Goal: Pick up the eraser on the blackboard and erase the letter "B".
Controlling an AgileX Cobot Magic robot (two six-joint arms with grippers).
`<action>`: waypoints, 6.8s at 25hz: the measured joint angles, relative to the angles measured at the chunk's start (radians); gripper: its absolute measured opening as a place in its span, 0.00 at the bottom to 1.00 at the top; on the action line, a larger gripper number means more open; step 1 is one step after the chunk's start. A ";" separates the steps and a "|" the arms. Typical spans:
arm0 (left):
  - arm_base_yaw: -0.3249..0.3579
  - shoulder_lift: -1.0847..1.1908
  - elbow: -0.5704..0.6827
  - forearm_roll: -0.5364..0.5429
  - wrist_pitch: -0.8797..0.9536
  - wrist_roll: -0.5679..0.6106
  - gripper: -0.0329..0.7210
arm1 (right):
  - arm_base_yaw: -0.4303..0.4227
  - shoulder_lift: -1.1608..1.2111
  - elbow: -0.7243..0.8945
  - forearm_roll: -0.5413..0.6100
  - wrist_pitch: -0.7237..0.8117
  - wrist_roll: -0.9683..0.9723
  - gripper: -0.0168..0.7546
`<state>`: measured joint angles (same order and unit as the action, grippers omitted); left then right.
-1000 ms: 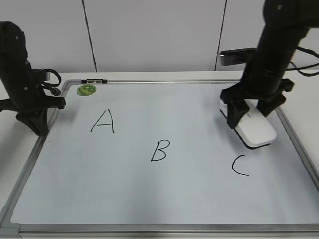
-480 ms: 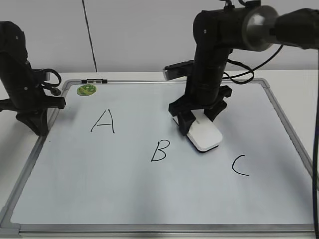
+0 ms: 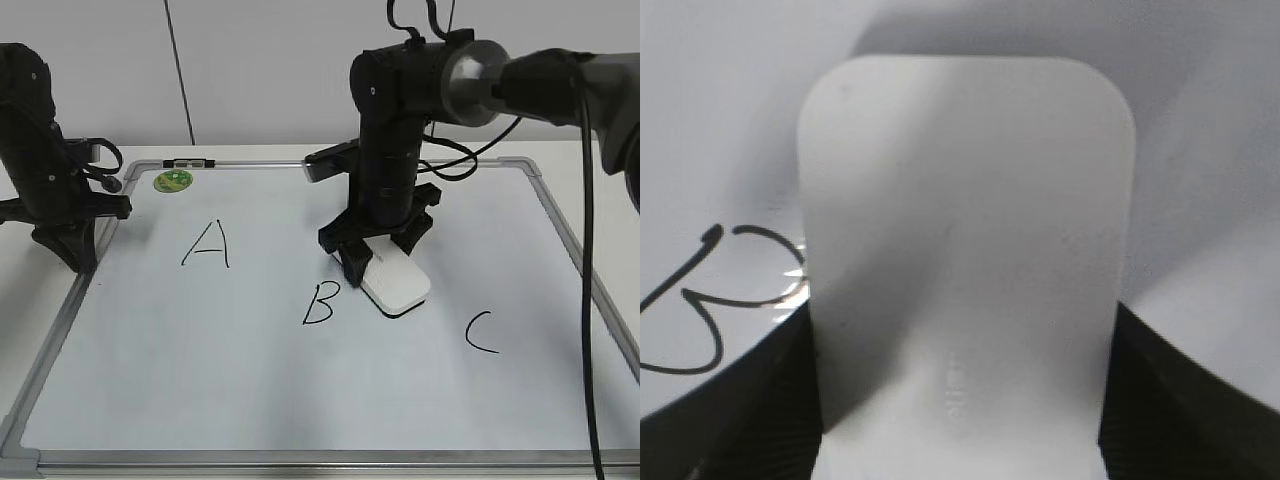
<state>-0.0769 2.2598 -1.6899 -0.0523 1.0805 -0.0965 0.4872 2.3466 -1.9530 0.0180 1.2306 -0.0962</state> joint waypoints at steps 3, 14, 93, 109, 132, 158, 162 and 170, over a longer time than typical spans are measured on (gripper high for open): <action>0.000 0.000 0.000 0.000 0.000 0.000 0.07 | 0.022 0.000 0.000 0.002 0.000 0.000 0.70; 0.000 0.000 0.000 0.000 0.000 0.000 0.07 | 0.062 0.003 -0.001 0.034 -0.002 0.000 0.70; 0.000 0.000 0.000 0.028 -0.004 0.000 0.07 | -0.376 -0.182 0.044 -0.088 -0.007 0.124 0.70; 0.000 0.000 0.000 0.028 -0.004 0.000 0.07 | -0.496 -0.148 0.163 0.017 -0.007 0.076 0.70; 0.000 0.000 0.000 0.028 -0.004 0.000 0.07 | -0.501 -0.123 0.165 -0.001 -0.010 0.063 0.70; 0.000 -0.041 -0.097 0.045 0.031 0.000 0.45 | -0.501 -0.164 0.096 -0.031 -0.010 0.070 0.89; 0.000 -0.094 -0.114 0.045 0.070 -0.014 0.74 | -0.501 -0.220 0.094 -0.036 -0.010 0.103 0.89; -0.007 -0.161 -0.116 0.061 0.133 -0.020 0.82 | -0.499 -0.345 0.150 -0.018 -0.008 0.120 0.79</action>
<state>-0.0841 2.0986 -1.8057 0.0087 1.2133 -0.1165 -0.0118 2.0018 -1.8028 0.0000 1.2225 0.0237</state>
